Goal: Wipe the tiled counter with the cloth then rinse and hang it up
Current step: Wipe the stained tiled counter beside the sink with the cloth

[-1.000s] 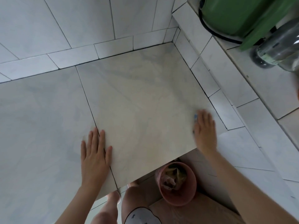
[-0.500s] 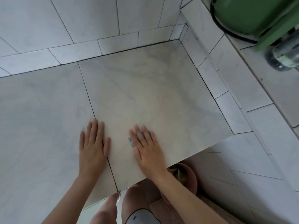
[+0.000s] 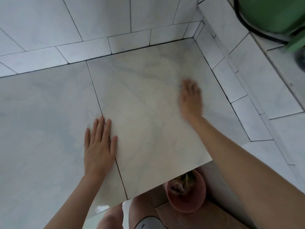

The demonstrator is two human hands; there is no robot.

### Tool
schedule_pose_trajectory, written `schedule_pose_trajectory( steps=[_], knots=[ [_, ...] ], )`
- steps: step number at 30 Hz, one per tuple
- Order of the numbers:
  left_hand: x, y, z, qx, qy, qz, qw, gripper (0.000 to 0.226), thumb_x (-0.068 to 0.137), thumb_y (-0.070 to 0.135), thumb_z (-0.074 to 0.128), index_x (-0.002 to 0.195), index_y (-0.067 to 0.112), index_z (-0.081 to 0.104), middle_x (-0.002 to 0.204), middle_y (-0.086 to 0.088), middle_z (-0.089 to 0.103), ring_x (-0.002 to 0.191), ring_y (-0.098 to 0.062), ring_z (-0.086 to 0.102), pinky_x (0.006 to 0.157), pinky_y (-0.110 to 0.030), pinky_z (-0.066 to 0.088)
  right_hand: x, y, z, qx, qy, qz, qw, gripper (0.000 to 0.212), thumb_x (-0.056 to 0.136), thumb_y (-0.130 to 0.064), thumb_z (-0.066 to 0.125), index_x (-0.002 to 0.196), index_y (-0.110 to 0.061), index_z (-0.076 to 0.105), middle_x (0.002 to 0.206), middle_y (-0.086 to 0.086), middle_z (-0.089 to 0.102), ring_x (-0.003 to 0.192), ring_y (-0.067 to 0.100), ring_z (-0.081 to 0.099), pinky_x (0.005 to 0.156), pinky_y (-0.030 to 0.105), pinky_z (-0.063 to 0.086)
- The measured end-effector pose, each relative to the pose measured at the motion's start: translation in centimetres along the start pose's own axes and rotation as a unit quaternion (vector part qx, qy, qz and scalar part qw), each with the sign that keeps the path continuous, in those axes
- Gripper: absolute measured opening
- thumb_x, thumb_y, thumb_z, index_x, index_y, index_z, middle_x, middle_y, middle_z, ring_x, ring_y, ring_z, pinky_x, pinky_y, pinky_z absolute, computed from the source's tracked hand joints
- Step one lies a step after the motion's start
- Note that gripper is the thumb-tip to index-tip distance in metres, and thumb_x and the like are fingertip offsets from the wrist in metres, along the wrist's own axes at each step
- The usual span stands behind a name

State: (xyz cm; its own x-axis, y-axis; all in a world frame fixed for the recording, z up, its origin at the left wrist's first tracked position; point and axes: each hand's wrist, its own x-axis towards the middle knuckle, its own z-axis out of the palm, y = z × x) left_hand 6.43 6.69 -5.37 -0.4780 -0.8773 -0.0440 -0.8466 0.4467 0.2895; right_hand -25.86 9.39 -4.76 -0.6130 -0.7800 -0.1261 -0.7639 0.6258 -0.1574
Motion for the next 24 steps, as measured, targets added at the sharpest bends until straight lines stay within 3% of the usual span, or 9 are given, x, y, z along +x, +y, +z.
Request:
schedule_pose_trajectory(
  steps=[4, 7, 9, 11, 13, 16, 18, 21, 24],
  knots=[
    [0.0, -0.1, 0.0, 0.000, -0.002, 0.000, 1.000, 0.058, 0.096, 0.040, 0.022, 0.149, 0.016, 0.021, 0.157, -0.001, 0.017, 0.146, -0.013, 0.007, 0.119, -0.037, 0.003, -5.6, -7.8, 2.4, 0.019, -0.021, -0.240, 0.970, 0.054, 0.092, -0.028, 0.023, 0.143, -0.014, 0.038, 0.149, 0.008, 0.037, 0.138, 0.030, 0.033, 0.113, 0.037, 0.015],
    [0.0, -0.2, 0.0, -0.002, 0.000, 0.003, 1.000, 0.058, 0.096, 0.039, 0.024, 0.149, 0.016, 0.022, 0.157, -0.001, 0.017, 0.146, -0.014, 0.009, 0.119, -0.037, 0.005, -9.2, -8.0, 2.7, -0.010, -0.077, -0.385, 0.920, 0.052, 0.095, -0.028, 0.027, 0.146, -0.018, 0.030, 0.153, 0.002, 0.031, 0.142, 0.023, 0.026, 0.115, 0.037, 0.014],
    [0.0, -0.2, 0.0, -0.004, 0.002, 0.004, 1.000, 0.058, 0.096, 0.039, 0.025, 0.149, 0.017, 0.021, 0.157, 0.000, 0.017, 0.146, -0.013, 0.008, 0.119, -0.037, 0.005, -8.0, -5.6, 2.6, -0.026, -0.081, -0.427, 0.900, 0.052, 0.095, -0.029, 0.028, 0.146, -0.017, 0.030, 0.152, 0.004, 0.032, 0.141, 0.022, 0.026, 0.114, 0.035, 0.012],
    [0.0, -0.2, 0.0, -0.008, 0.004, 0.002, 1.000, 0.058, 0.096, 0.039, 0.025, 0.150, 0.017, 0.020, 0.157, 0.000, 0.016, 0.146, -0.012, 0.007, 0.119, -0.037, 0.005, -4.9, -2.5, 2.2, -0.034, -0.065, -0.379, 0.923, 0.052, 0.094, -0.028, 0.028, 0.142, -0.012, 0.037, 0.148, 0.010, 0.038, 0.137, 0.029, 0.033, 0.111, 0.035, 0.014],
    [0.0, -0.2, 0.0, -0.009, 0.004, 0.002, 1.000, 0.057, 0.096, 0.038, 0.025, 0.150, 0.017, 0.020, 0.157, 0.000, 0.017, 0.146, -0.012, 0.007, 0.119, -0.038, 0.005, -0.9, 0.8, 1.2, -0.038, -0.027, -0.258, 0.965, 0.054, 0.093, -0.025, 0.026, 0.143, -0.008, 0.035, 0.148, 0.016, 0.036, 0.137, 0.037, 0.032, 0.111, 0.037, 0.015],
    [0.0, -0.1, 0.0, -0.008, 0.009, 0.004, 1.000, 0.057, 0.096, 0.037, 0.026, 0.149, 0.016, 0.022, 0.157, -0.002, 0.019, 0.146, -0.013, 0.008, 0.119, -0.039, 0.006, 3.6, 3.1, -0.5, -0.062, -0.010, -0.067, 0.996, 0.056, 0.098, -0.020, 0.029, 0.150, -0.012, 0.011, 0.158, 0.011, 0.009, 0.145, 0.033, 0.007, 0.116, 0.042, 0.007],
    [0.0, -0.1, 0.0, -0.010, 0.013, 0.003, 1.000, 0.056, 0.096, 0.036, 0.026, 0.149, 0.016, 0.024, 0.156, -0.002, 0.020, 0.146, -0.014, 0.009, 0.119, -0.039, 0.006, 5.0, 1.1, -0.8, -0.036, 0.006, 0.005, 0.999, 0.054, 0.100, -0.019, 0.025, 0.151, -0.015, 0.007, 0.159, 0.007, 0.004, 0.146, 0.029, 0.002, 0.117, 0.041, 0.003],
    [0.0, 0.0, 0.0, -0.013, 0.013, 0.000, 1.000, 0.056, 0.096, 0.036, 0.027, 0.148, 0.016, 0.025, 0.156, -0.002, 0.021, 0.146, -0.014, 0.011, 0.119, -0.040, 0.007, 4.8, -5.5, 0.5, -0.006, 0.010, -0.064, 0.998, 0.051, 0.099, -0.021, 0.020, 0.150, -0.015, 0.014, 0.158, 0.008, 0.011, 0.146, 0.028, 0.008, 0.116, 0.036, 0.004],
    [0.0, -0.1, 0.0, -0.011, 0.015, 0.000, 1.000, 0.056, 0.096, 0.036, 0.028, 0.148, 0.016, 0.026, 0.156, -0.002, 0.021, 0.145, -0.015, 0.012, 0.119, -0.040, 0.009, 0.7, -12.0, 2.5, 0.003, -0.028, -0.253, 0.967, 0.059, 0.091, -0.029, 0.013, 0.145, -0.015, 0.033, 0.153, 0.008, 0.029, 0.142, 0.029, 0.024, 0.114, 0.034, 0.008]
  ],
)
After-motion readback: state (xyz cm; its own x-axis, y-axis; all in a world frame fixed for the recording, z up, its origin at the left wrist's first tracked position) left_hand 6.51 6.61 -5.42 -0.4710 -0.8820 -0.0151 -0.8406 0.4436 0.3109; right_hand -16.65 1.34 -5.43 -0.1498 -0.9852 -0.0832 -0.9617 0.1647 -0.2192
